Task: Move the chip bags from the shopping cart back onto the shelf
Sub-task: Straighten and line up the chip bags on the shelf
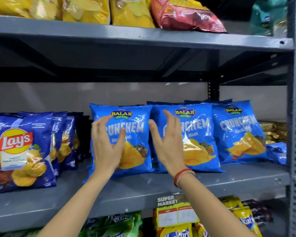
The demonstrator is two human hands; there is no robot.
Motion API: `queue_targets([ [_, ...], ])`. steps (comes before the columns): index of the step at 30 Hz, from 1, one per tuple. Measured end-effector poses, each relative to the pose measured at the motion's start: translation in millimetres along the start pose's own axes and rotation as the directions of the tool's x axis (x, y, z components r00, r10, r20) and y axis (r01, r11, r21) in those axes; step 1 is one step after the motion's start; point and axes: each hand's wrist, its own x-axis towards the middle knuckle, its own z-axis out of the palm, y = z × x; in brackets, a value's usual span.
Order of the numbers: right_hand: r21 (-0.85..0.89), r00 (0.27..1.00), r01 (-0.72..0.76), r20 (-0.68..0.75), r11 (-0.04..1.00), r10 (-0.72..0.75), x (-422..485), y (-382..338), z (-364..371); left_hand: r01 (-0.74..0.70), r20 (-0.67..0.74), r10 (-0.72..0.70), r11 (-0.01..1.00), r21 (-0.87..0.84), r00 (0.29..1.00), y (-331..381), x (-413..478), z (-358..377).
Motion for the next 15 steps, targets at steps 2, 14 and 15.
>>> queue_targets([
  [2,-0.055,0.997,-0.015,-0.074,0.998,0.011,8.9,17.5,-24.8,-0.029,0.144,0.038,0.997,-0.066,0.989,18.7,-7.2,21.5],
  [14,0.112,0.803,-0.588,-0.032,0.801,0.595,41.8,114.8,-94.6,0.759,0.635,-0.577,0.651,-0.022,0.513,49.8,-33.9,112.8],
  [15,0.115,0.788,-0.611,0.002,0.783,0.615,44.0,116.7,-92.3,0.795,0.644,-0.588,0.605,-0.052,0.489,47.0,-34.2,115.9],
])
